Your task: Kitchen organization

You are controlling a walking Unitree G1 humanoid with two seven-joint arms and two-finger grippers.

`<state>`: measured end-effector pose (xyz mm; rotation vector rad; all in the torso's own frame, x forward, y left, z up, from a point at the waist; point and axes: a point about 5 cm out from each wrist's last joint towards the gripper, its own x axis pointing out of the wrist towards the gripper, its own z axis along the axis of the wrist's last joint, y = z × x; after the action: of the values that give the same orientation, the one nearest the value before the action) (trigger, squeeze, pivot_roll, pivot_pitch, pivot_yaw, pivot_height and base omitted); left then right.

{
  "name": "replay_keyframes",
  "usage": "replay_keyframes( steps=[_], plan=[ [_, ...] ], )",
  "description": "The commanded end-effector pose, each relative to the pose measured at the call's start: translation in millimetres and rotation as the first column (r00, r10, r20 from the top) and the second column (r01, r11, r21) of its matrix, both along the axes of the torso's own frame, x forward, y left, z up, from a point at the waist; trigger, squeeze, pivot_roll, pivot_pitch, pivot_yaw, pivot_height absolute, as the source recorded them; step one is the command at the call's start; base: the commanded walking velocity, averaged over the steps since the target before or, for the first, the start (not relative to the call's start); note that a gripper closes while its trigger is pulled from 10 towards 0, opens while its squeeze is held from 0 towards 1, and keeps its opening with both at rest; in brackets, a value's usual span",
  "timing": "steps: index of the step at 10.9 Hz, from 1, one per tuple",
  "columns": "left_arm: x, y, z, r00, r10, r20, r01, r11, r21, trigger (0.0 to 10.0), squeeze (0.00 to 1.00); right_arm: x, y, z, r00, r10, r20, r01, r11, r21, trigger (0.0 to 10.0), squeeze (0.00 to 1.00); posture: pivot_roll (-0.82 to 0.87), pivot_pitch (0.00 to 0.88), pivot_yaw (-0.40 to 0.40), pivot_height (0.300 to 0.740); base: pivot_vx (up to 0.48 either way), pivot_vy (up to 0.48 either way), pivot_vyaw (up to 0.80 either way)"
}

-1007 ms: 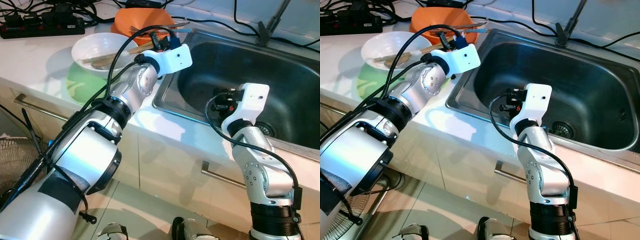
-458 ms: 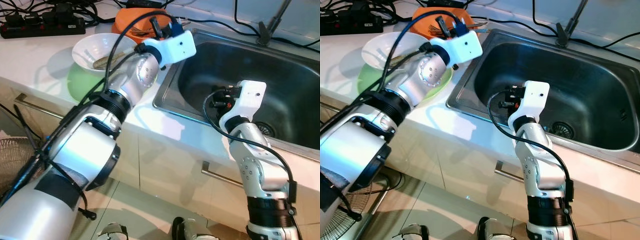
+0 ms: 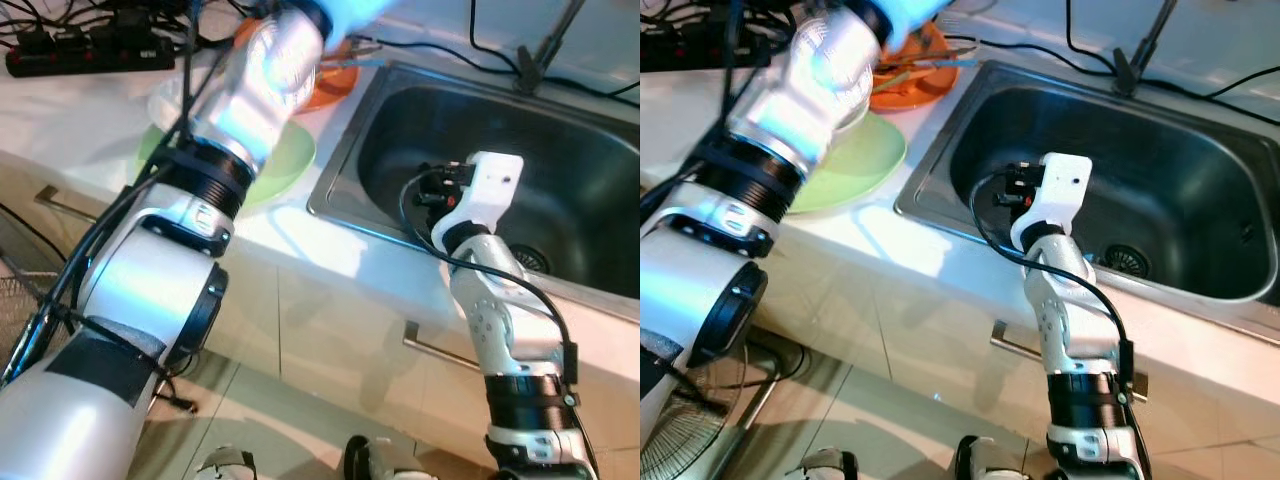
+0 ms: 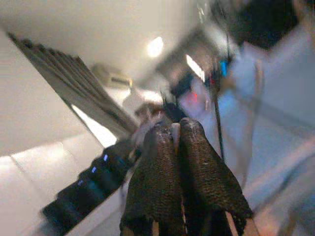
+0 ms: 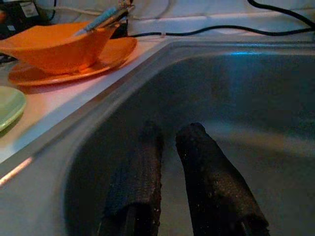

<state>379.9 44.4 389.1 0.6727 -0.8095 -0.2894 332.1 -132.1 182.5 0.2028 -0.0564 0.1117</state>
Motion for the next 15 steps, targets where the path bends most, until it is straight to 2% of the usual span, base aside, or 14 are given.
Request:
replay_keyframes(
  steps=[1,3,5,6,7,8,9,11,14,15],
  plan=[
    [-11.9,-7.6,10.0,0.993,-0.116,0.029,0.117,0.991,-0.058,10.0,0.0,2.7,-2.8,3.3,1.0,-0.011,0.021,0.011,1.0,0.008,10.0,0.0,-0.06,0.05,-0.066,0.719,0.0,0.0,0.0],
    [-21.6,-14.0,4.6,0.953,-0.303,-0.02,0.294,0.938,-0.185,10.0,0.0,6.6,-5.9,5.7,0.999,-0.022,0.035,0.022,1.0,0.007,10.0,0.0,-0.06,0.031,-0.062,0.719,0.0,0.0,0.0],
    [-28.8,-9.6,2.8,0.886,-0.46,-0.054,0.416,0.842,-0.345,10.0,0.0,10.8,-13.6,8.8,0.997,-0.043,0.057,0.043,0.999,0.001,10.0,0.0,-0.06,0.016,-0.06,0.719,0.0,0.0,0.0],
    [-29.3,-8.2,2.5,0.874,-0.483,-0.061,0.43,0.824,-0.369,10.0,0.0,11.2,-14.8,9.3,0.997,-0.045,0.061,0.046,0.999,0.0,10.0,0.0,-0.06,0.014,-0.06,0.719,0.0,0.0,0.0],
    [-27.8,-1.0,-10.8,0.816,-0.565,-0.124,0.452,0.758,-0.471,10.0,0.0,11.9,-22.5,13.4,0.995,-0.053,0.079,0.053,0.999,-0.002,10.0,0.0,-0.05,0.012,-0.055,0.719,0.0,0.0,0.0],
    [-24.9,1.3,-23.4,0.786,-0.596,-0.162,0.442,0.727,-0.525,10.0,0.0,11.8,-27.3,17.2,0.994,-0.053,0.094,0.053,0.999,0.003,10.0,0.04,-0.06,0.017,-0.049,0.719,0.0,0.0,0.0],
    [-21.2,3.1,-36.2,0.763,-0.615,-0.199,0.413,0.7,-0.583,10.0,0.0,12.0,-30.1,22.0,0.993,-0.055,0.107,0.053,0.998,0.028,10.0,1.0,-0.06,0.022,-0.045,0.719,0.0,0.0,0.0],
    [-19.0,5.9,-51.6,0.726,-0.642,-0.247,0.376,0.671,-0.639,10.0,0.0,8.5,-21.1,35.5,0.987,0.043,0.157,-0.047,0.999,0.023,10.0,1.0,-0.06,0.03,-0.035,0.719,0.0,0.0,0.0],
    [-21.3,7.9,-54.8,0.697,-0.666,-0.265,0.368,0.649,-0.665,10.0,0.0,-4.6,0.0,56.1,0.923,0.306,0.235,-0.303,0.952,-0.048,10.0,1.0,-0.06,0.032,-0.026,0.719,0.0,0.0,0.0],
    [-21.8,8.7,-55.4,0.693,-0.668,-0.271,0.365,0.649,-0.668,10.0,0.0,-9.1,6.9,56.8,0.901,0.364,0.235,-0.352,0.931,-0.094,10.0,0.22,-0.06,0.032,-0.023,0.719,0.0,0.0,0.0]
  ],
)
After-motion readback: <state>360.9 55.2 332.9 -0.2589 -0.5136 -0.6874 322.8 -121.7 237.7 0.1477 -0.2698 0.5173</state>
